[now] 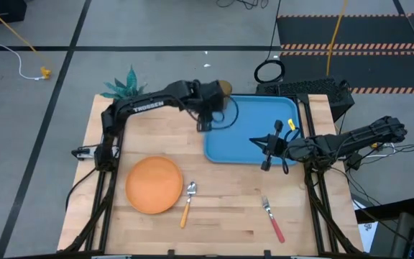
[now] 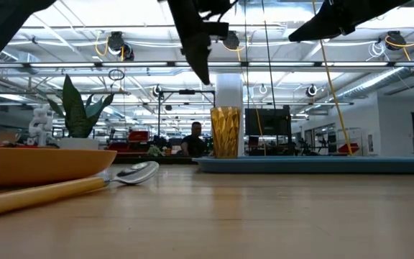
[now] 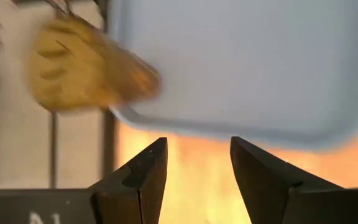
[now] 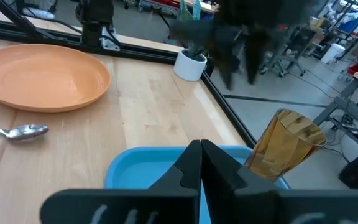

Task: Pick and place plate/cup/fork/spoon on tray
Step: Put the orange plate on the blue serving tray

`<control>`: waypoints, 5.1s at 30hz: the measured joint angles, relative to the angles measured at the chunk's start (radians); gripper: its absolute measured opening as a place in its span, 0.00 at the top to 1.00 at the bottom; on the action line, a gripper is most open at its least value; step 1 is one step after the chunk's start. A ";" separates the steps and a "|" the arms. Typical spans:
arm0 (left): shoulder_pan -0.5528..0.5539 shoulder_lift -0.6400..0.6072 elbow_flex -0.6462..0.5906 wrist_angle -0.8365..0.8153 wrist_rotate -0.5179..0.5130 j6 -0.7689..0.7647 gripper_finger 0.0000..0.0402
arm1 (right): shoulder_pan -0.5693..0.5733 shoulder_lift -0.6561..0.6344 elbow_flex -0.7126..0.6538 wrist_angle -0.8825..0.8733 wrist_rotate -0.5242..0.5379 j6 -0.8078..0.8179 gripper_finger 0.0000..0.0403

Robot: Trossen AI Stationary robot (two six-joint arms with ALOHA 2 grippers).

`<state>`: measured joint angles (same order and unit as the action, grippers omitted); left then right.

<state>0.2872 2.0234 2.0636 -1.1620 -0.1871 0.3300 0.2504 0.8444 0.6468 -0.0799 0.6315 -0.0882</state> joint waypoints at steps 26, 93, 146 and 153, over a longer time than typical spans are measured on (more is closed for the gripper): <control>-0.539 0.004 -0.406 -0.269 0.029 -0.769 0.55 | 0.000 0.044 0.000 0.020 -0.110 0.320 1.00; -0.872 0.003 -0.533 -0.004 0.019 -1.335 0.55 | 0.000 0.316 0.000 0.840 -0.109 0.152 1.00; -0.663 0.004 -0.273 -0.299 -0.181 -0.314 0.98 | -0.002 0.597 0.230 0.164 -0.340 0.062 0.71; -0.578 0.004 -0.273 -0.269 -0.183 -0.270 0.96 | -0.011 0.603 0.230 0.082 -0.341 -0.008 0.60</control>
<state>-0.2907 2.0270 1.7905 -1.4309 -0.3701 0.0599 0.2399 1.4473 0.8764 0.0024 0.2904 -0.0962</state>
